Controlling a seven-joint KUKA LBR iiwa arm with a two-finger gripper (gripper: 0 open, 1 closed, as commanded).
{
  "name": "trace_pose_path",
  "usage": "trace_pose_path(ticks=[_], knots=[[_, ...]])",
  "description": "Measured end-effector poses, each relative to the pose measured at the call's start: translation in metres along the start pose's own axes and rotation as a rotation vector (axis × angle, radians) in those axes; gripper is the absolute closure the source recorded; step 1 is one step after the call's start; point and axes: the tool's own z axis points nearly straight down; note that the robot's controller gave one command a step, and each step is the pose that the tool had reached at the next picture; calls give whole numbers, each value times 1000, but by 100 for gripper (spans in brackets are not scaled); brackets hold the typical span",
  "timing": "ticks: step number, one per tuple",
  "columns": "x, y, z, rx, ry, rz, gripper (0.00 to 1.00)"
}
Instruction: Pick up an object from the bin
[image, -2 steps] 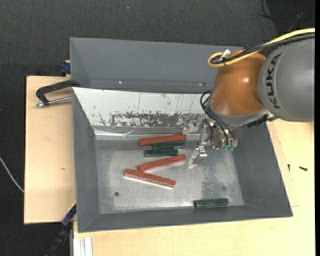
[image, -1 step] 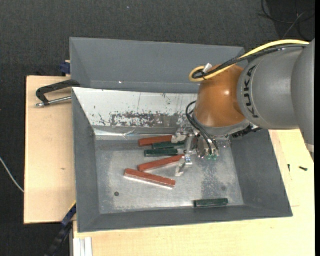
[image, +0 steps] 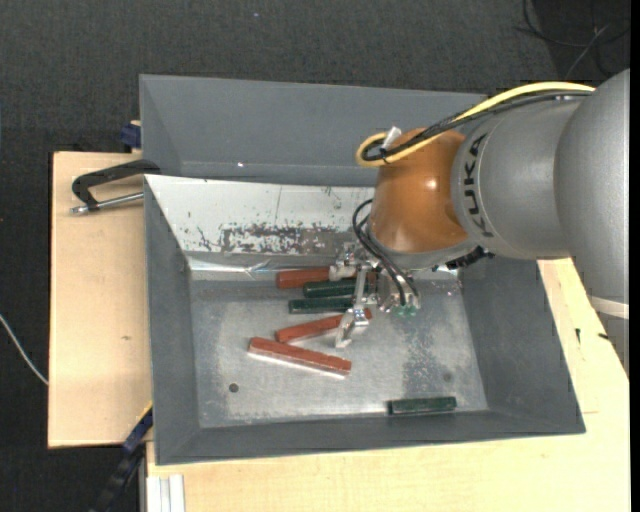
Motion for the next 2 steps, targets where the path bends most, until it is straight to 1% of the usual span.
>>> trace_pose_path(ticks=[1, 2], knots=[[10, 6, 15, -4, 12, -247, 100], [10, 6, 15, -4, 12, -247, 100]])
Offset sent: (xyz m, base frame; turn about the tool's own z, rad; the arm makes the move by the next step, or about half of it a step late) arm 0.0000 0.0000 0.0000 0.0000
